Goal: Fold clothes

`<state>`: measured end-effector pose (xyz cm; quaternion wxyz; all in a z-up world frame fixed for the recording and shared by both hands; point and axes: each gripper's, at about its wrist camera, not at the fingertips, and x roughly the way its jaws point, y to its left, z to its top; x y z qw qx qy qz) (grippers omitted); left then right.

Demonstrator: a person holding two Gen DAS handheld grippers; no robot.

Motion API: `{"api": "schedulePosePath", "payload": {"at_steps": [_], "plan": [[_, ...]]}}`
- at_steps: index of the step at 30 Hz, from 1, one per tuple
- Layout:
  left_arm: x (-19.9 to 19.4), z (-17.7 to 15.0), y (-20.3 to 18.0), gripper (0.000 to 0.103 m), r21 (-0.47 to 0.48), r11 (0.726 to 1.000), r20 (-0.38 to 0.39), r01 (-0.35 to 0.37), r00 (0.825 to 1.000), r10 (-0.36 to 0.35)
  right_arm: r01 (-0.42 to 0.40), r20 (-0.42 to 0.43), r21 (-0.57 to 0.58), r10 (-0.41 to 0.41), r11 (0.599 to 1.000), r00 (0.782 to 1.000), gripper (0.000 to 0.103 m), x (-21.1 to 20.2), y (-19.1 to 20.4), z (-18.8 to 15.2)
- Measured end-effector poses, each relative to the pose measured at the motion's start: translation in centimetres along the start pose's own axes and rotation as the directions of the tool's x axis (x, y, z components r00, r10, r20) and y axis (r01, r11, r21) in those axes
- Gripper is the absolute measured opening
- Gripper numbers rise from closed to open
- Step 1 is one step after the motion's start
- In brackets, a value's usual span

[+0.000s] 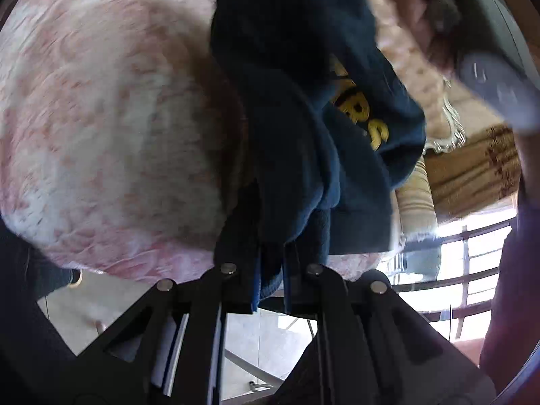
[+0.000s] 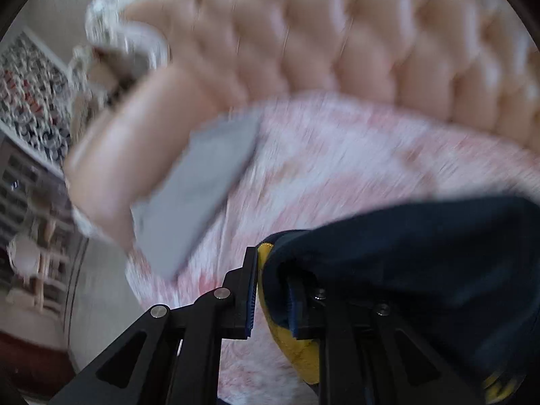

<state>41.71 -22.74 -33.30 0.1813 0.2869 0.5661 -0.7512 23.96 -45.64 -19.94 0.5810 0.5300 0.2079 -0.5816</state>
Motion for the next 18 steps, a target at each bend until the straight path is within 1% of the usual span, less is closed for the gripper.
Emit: {"api": "schedulePosePath", "payload": {"at_steps": [2,3,5,7,9,11,13,14,16,17,18], "plan": [[-0.1,-0.3,0.8,0.011,-0.021,1.000,-0.004,-0.009,1.000,0.009,0.021,-0.096,-0.015,-0.022,1.000,0.995,0.022,3.3,1.0,-2.3],[-0.1,-0.5,1.0,0.011,-0.028,1.000,-0.003,-0.011,1.000,0.011,0.026,-0.121,-0.027,-0.029,0.999,0.992,0.023,4.2,1.4,-3.3],[0.2,-0.7,1.4,0.011,-0.038,0.999,-0.007,-0.010,1.000,0.010,0.025,-0.104,-0.058,-0.031,0.998,0.994,0.024,4.2,1.6,-5.1],[0.3,-0.7,1.3,0.011,-0.038,0.999,-0.011,-0.007,1.000,0.007,0.023,-0.089,-0.050,-0.028,0.998,0.996,0.028,2.9,0.8,-6.4],[0.2,-0.8,1.1,0.011,-0.036,0.999,-0.010,-0.007,1.000,0.006,0.014,-0.062,-0.045,-0.017,0.999,0.998,0.032,0.6,-0.3,-7.8],[0.0,-0.7,1.1,0.011,-0.037,0.999,-0.005,-0.005,1.000,0.005,0.004,-0.029,-0.045,-0.005,0.999,1.000,0.032,-2.0,-1.4,-9.3],[-0.4,-0.7,1.3,0.011,-0.048,0.999,0.001,-0.002,1.000,0.002,-0.002,0.020,-0.033,0.002,0.999,1.000,0.035,-5.2,-3.2,-11.1],[-0.6,-0.7,1.4,0.011,-0.055,0.998,0.004,0.001,1.000,0.000,0.013,0.054,-0.017,-0.012,1.000,0.998,0.038,-7.0,-4.5,-12.2],[-0.7,-0.6,1.6,0.011,-0.062,0.998,0.009,0.006,1.000,-0.006,0.042,0.121,0.017,-0.044,0.999,0.992,0.050,-10.6,-7.0,-14.2],[-1.0,-0.6,1.8,0.011,-0.064,0.998,0.009,0.008,1.000,-0.007,0.070,0.157,0.035,-0.074,0.997,0.985,0.052,-12.4,-8.6,-15.3],[-1.2,-0.6,1.9,0.011,-0.067,0.998,0.009,0.009,1.000,-0.009,0.116,0.197,0.054,-0.124,0.992,0.973,0.052,-14.3,-10.4,-16.5]]}}
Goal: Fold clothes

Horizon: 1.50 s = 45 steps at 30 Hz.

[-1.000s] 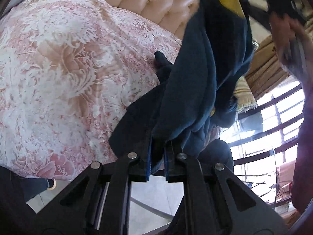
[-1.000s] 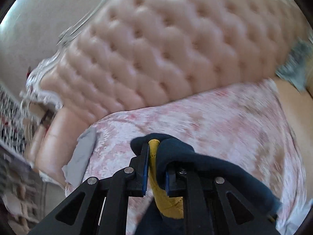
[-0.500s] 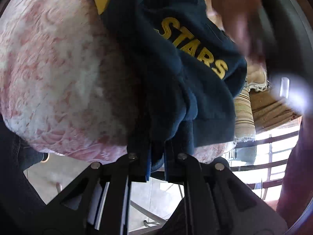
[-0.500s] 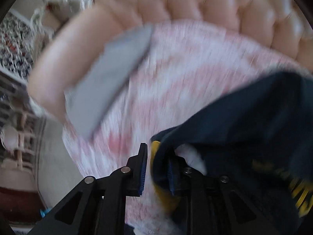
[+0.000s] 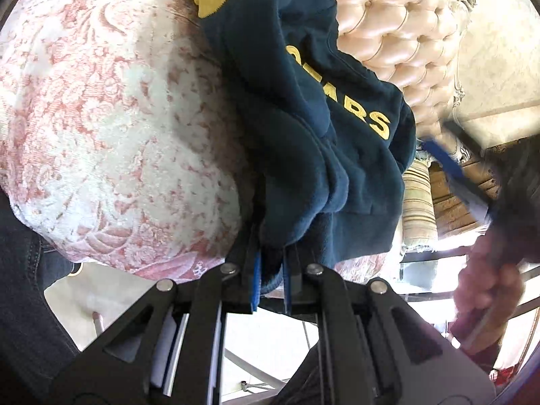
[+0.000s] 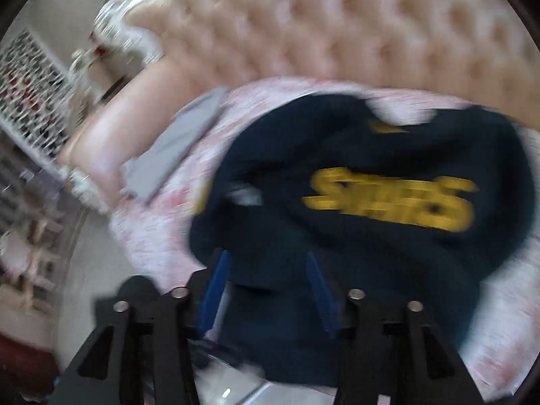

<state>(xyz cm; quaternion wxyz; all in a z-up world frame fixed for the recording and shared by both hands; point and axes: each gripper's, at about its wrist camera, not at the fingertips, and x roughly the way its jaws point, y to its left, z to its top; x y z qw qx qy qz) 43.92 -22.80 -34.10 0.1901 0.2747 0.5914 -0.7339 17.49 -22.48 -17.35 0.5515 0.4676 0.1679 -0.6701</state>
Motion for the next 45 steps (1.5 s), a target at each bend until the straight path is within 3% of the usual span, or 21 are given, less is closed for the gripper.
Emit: {"api": "schedulePosePath", "payload": {"at_steps": [3,6,8,11,14,17,18,20,21,22,25,30,34,35,36,37,40,42,44,45], "plan": [[-0.1,0.0,0.2,0.011,-0.009,1.000,-0.001,0.002,1.000,-0.002,0.179,0.123,0.098,-0.191,0.979,0.974,0.057,-3.9,-6.6,-1.8],[0.4,0.0,0.3,0.012,-0.019,1.000,-0.005,-0.001,1.000,0.001,0.243,0.098,0.237,-0.272,0.941,0.957,0.063,-4.6,-13.0,-2.8],[0.3,0.0,0.3,0.012,-0.018,1.000,-0.005,-0.008,1.000,0.008,0.248,0.056,0.242,-0.268,0.938,0.962,0.063,-3.9,-14.8,-2.8],[0.5,0.2,0.2,0.012,-0.016,1.000,-0.002,-0.017,1.000,0.017,0.252,0.072,0.241,-0.276,0.937,0.958,0.064,-2.6,-16.1,-2.4],[0.8,0.2,-0.1,0.012,-0.015,1.000,-0.003,-0.021,1.000,0.021,0.140,0.063,0.365,-0.174,0.921,0.983,0.064,-0.3,-18.5,-1.9],[1.0,0.3,-0.2,0.013,-0.020,0.999,-0.001,-0.026,1.000,0.026,0.054,0.117,0.465,-0.122,0.884,0.986,0.064,1.3,-20.9,-1.1],[1.0,0.4,-0.1,0.016,-0.029,0.999,-0.002,-0.027,1.000,0.027,0.029,0.131,0.483,-0.105,0.875,0.986,0.064,1.7,-21.4,-1.1],[0.9,0.5,0.1,0.040,-0.059,0.998,-0.002,-0.034,0.999,0.034,-0.052,0.152,0.472,-0.023,0.880,0.988,0.056,2.2,-21.5,-0.7],[0.6,0.6,0.2,0.059,-0.071,0.997,0.014,-0.026,1.000,0.027,-0.065,0.149,0.447,-0.003,0.892,0.989,0.017,2.4,-21.1,-0.2],[0.2,0.6,0.4,0.065,-0.081,0.997,0.030,-0.018,0.999,0.021,-0.051,0.140,0.433,-0.012,0.900,0.990,0.009,2.0,-20.6,0.3],[-0.9,0.5,-0.5,0.074,0.000,1.000,0.082,-0.023,0.996,0.023,-0.069,0.205,0.420,-0.020,0.905,0.978,0.009,-0.8,-19.1,1.6],[-0.6,0.3,-2.2,0.084,0.118,0.991,0.103,-0.066,0.993,0.054,-0.002,0.325,0.336,-0.114,0.942,0.939,0.009,-8.6,-16.2,4.8],[1.7,0.3,-2.9,0.084,0.155,0.984,0.057,-0.083,0.996,0.075,0.097,0.390,0.259,-0.196,0.961,0.899,0.009,-13.8,-13.3,7.2],[2.1,0.3,-3.1,0.080,0.169,0.983,0.041,-0.073,0.997,0.067,0.124,0.402,0.242,-0.215,0.962,0.890,0.009,-14.8,-12.7,7.6],[2.5,0.4,-3.3,0.033,0.180,0.981,0.017,-0.070,0.998,0.068,0.135,0.411,0.236,-0.225,0.962,0.883,0.009,-15.7,-12.4,7.8],[2.3,0.5,-3.3,0.018,0.174,0.984,-0.003,-0.036,0.999,0.037,0.148,0.416,0.234,-0.237,0.961,0.878,0.009,-16.4,-12.4,8.1],[1.6,0.7,-3.5,0.018,0.154,0.986,-0.060,0.069,0.996,-0.060,0.224,0.406,0.242,-0.308,0.944,0.860,0.009,-17.7,-13.3,8.8],[0.3,0.5,-3.3,0.018,0.125,0.978,-0.090,0.167,0.984,-0.157,0.303,0.382,0.254,-0.383,0.918,0.841,0.009,-17.6,-14.5,9.3],[-0.9,0.1,-2.2,0.018,0.053,0.967,-0.106,0.249,0.964,-0.242,0.357,0.322,0.266,-0.432,0.895,0.843,0.009,-16.3,-16.5,9.2],[-1.2,-0.2,-1.8,0.018,0.051,0.969,-0.115,0.242,0.965,-0.235,0.381,0.290,0.265,-0.450,0.886,0.845,0.010,-15.6,-17.5,9.1]]}}
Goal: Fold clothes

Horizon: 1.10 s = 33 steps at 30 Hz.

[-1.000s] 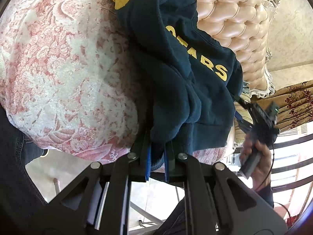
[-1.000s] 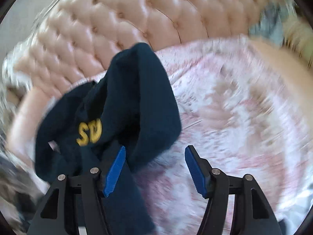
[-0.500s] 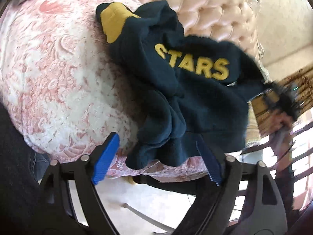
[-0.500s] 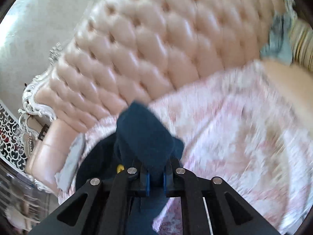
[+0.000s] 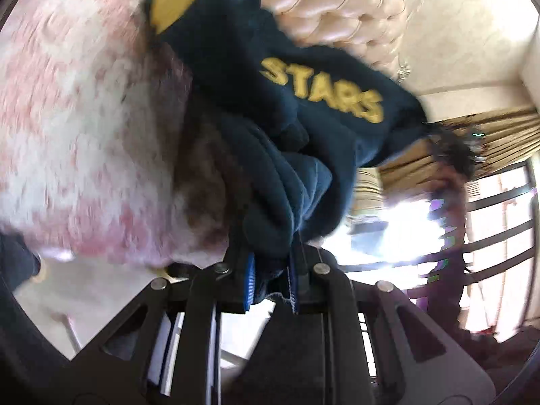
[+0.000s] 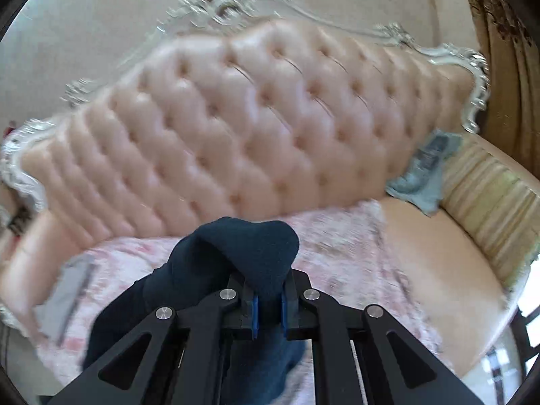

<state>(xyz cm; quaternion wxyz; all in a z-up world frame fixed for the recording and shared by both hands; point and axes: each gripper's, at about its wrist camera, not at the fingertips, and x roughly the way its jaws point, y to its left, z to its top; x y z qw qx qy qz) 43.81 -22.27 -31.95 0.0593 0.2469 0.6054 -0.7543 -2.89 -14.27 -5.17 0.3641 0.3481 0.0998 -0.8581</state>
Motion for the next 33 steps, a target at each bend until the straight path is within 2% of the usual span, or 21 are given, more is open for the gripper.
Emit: {"api": "schedulePosePath", "payload": {"at_steps": [2,5,6,7,8,9,10,12,14,16,18,21,24,26,28,31,33], "plan": [[-0.4,-0.6,1.0,0.018,0.008,0.995,0.000,-0.101,0.995,0.101,0.031,-0.079,-0.016,-0.032,0.999,0.996,0.014,2.9,-0.9,-1.1],[0.4,-1.1,2.2,0.023,-0.005,0.981,-0.037,-0.193,0.981,0.192,0.046,-0.189,-0.022,-0.050,0.999,0.981,0.014,7.4,-2.0,-3.9],[0.5,-1.2,2.4,0.034,-0.009,0.976,-0.042,-0.217,0.975,0.216,0.059,-0.227,-0.018,-0.062,0.998,0.972,0.015,8.4,-2.5,-4.9],[0.5,-1.2,2.6,0.053,-0.017,0.971,-0.046,-0.238,0.971,0.237,0.075,-0.262,-0.006,-0.074,0.997,0.962,0.016,9.0,-3.1,-5.9],[0.2,-1.2,2.7,0.062,-0.027,0.966,-0.040,-0.257,0.966,0.256,0.084,-0.280,0.011,-0.077,0.996,0.957,0.018,9.1,-3.7,-6.9],[-0.1,-1.3,2.7,0.067,-0.030,0.964,-0.029,-0.264,0.964,0.263,0.087,-0.289,0.027,-0.076,0.996,0.954,0.027,8.8,-4.4,-7.8],[-0.6,-1.2,2.7,0.067,-0.029,0.961,-0.020,-0.276,0.961,0.275,0.091,-0.299,0.043,-0.074,0.995,0.951,0.037,8.5,-5.1,-8.7],[-1.4,-0.9,2.8,0.067,-0.024,0.951,-0.004,-0.308,0.951,0.308,0.107,-0.313,0.073,-0.079,0.992,0.946,0.049,7.7,-6.6,-10.6],[-1.8,-0.4,2.3,0.067,-0.004,0.939,0.029,-0.343,0.939,0.343,0.135,-0.314,0.092,-0.100,0.987,0.944,0.053,6.3,-8.0,-11.9],[-1.9,0.1,1.3,0.067,0.028,0.926,0.078,-0.376,0.925,0.373,0.125,-0.299,0.114,-0.086,0.986,0.951,0.055,4.4,-8.7,-13.2],[-2.0,1.7,-0.3,0.068,0.096,0.898,0.144,-0.430,0.898,0.415,0.100,-0.283,0.133,-0.059,0.986,0.957,0.060,2.9,-9.0,-14.3],[-1.8,4.9,-2.7,0.072,0.185,0.838,0.226,-0.514,0.852,0.472,0.003,-0.293,0.186,0.052,0.983,0.955,0.065,2.7,-8.6,-15.7],[-0.3,9.3,-5.6,0.076,0.284,0.744,0.317,-0.605,0.792,0.522,-0.031,-0.337,0.229,0.109,0.973,0.935,0.068,4.0,-7.4,-17.2],[1.3,11.9,-6.9,0.077,0.364,0.652,0.344,-0.665,0.747,0.569,-0.051,-0.356,0.228,0.132,0.972,0.925,0.068,4.9,-6.2,-17.9],[3.6,14.0,-7.7,0.077,0.455,0.552,0.339,-0.699,0.709,0.619,-0.070,-0.369,0.214,0.147,0.974,0.918,0.069,5.8,-4.9,-18.3],[7.8,17.4,-8.4,0.077,0.591,0.411,0.302,-0.694,0.664,0.684,-0.062,-0.391,0.197,0.136,0.978,0.910,0.069,7.7,-4.0,-17.6],[10.4,19.8,-7.3,0.077,0.623,0.425,0.203,-0.657,0.660,0.723,-0.079,-0.398,0.225,0.166,0.971,0.902,0.069,9.0,-3.8,-17.0]]}}
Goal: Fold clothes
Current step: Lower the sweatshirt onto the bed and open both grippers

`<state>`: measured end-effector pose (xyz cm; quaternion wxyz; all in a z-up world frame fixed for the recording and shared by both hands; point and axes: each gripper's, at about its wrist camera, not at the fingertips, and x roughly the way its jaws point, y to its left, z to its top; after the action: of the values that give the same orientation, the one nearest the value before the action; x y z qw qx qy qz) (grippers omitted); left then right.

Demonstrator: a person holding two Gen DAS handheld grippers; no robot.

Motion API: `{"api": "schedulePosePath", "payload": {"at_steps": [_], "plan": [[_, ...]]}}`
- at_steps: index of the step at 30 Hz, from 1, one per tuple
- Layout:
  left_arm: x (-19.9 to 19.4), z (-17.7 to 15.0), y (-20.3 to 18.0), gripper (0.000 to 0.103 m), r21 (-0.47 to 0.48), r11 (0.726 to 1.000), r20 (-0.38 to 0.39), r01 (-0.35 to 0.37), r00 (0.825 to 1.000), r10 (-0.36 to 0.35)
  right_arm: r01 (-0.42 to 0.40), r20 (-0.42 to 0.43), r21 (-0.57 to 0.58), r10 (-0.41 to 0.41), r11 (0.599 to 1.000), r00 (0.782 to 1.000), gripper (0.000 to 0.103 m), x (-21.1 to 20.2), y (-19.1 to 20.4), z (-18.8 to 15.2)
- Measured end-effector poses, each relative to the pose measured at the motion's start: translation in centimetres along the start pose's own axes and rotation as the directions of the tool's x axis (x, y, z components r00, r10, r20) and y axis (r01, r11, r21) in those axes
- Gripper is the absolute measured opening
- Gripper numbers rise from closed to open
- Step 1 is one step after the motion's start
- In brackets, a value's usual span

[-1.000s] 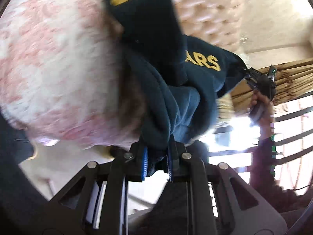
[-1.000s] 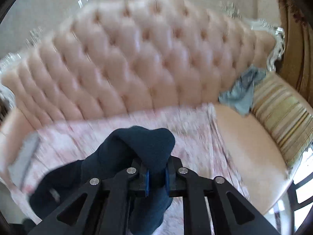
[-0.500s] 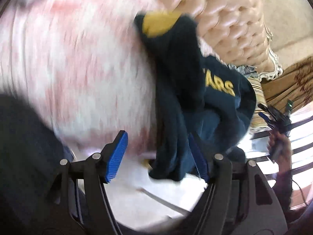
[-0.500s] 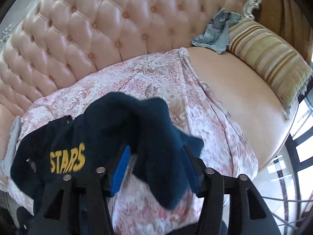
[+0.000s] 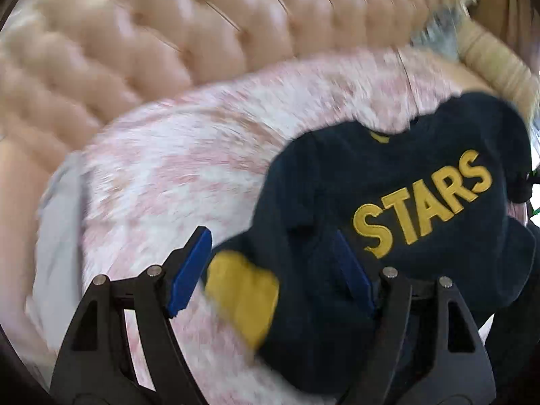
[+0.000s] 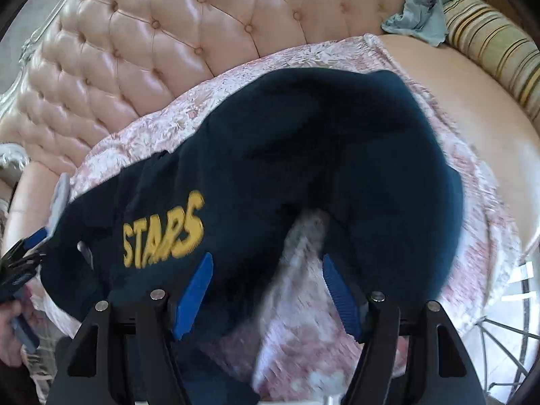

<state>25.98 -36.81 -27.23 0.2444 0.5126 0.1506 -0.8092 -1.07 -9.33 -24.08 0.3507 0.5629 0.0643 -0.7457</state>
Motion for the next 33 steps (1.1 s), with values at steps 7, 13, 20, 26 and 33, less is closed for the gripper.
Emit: {"api": "schedulePosePath", "payload": {"at_steps": [7,13,20,26,33], "plan": [[7.2,5.2,2.3,0.077,-0.024,0.988,-0.234,0.149,0.960,-0.151,0.030,-0.043,0.017,-0.029,0.999,0.999,0.070,2.2,0.2,2.9],[10.7,7.8,0.8,0.077,0.042,0.958,-0.369,0.283,0.896,-0.248,0.020,0.008,-0.079,-0.020,0.997,1.000,0.071,-0.2,1.4,4.4],[9.2,8.8,-2.4,0.008,0.251,0.882,-0.440,0.400,0.858,-0.264,0.052,0.027,-0.073,-0.050,0.996,0.998,0.072,-1.0,-0.5,6.3],[0.5,13.5,-1.3,0.008,0.357,0.883,-0.197,0.303,0.949,-0.246,0.061,0.023,-0.046,-0.060,0.997,0.998,0.073,0.4,-1.4,7.4],[2.6,17.3,6.9,0.015,-0.019,0.997,0.003,0.071,0.997,-0.071,0.093,0.041,-0.016,-0.092,0.996,0.995,0.073,1.2,-1.2,7.2]]}}
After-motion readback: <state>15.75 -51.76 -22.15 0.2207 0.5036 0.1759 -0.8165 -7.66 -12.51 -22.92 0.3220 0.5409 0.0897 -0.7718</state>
